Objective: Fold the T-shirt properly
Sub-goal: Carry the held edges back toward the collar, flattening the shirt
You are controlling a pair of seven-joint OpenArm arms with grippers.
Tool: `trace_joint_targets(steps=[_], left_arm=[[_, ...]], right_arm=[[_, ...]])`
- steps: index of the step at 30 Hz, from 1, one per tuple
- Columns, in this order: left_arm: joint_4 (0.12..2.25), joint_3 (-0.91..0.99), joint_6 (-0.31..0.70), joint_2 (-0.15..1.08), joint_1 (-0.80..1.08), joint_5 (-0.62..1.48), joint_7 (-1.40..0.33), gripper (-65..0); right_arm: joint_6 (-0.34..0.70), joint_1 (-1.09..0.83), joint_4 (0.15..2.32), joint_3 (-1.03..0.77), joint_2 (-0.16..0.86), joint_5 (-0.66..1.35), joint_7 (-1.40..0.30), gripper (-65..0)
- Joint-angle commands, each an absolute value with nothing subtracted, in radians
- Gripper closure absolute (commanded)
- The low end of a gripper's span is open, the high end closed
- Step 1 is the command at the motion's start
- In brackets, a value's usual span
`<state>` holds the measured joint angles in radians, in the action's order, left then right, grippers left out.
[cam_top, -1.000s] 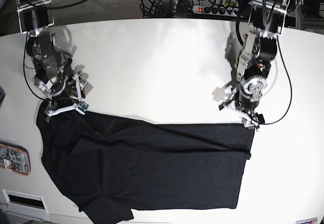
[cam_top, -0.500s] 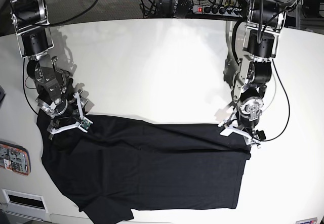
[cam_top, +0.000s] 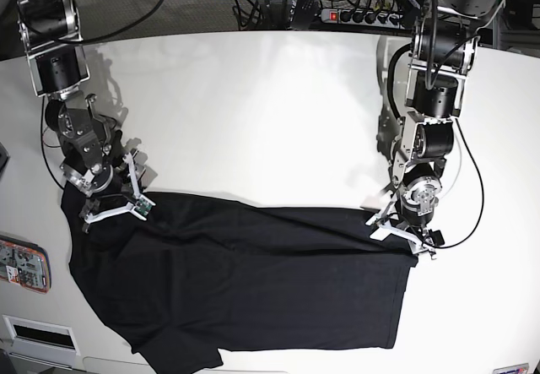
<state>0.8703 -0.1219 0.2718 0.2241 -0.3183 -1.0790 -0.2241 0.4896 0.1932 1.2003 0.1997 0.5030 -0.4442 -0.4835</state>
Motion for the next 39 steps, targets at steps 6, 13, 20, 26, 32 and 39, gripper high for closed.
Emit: trace_joint_targets(steps=[6,13,20,26,32,39], left_arm=[[0.835,-0.174,0.406,0.216,-0.274,-1.029,-0.214,-2.1],[0.835,-0.177,0.397,0.216,-0.269,-1.029,-0.214,0.0],[0.954,-0.176,0.397,0.243,-0.197,-1.029,-0.214,0.0],[1.245,-0.176,0.397,0.288,-0.036,-1.030,-0.223,0.0],[1.293,-0.174,0.397,0.323,0.033,-1.032,-0.223,0.0],[1.446,-0.077,0.398,0.338,0.120,-1.029,-0.222,0.0]], right_arm=[[0.572,0.151,1.165,0.225,0.501,-0.463,-0.570,-1.3],[0.572,0.151,1.167,0.220,0.501,-0.463,-0.532,0.0],[0.572,0.145,1.265,0.197,0.504,-0.461,-0.536,0.0],[0.572,0.013,1.323,0.074,0.501,-0.461,-0.536,0.0],[0.572,-0.039,1.415,0.058,0.499,-0.461,-0.549,0.0],[0.572,-0.124,1.554,0.058,0.501,-0.461,-0.641,0.0]])
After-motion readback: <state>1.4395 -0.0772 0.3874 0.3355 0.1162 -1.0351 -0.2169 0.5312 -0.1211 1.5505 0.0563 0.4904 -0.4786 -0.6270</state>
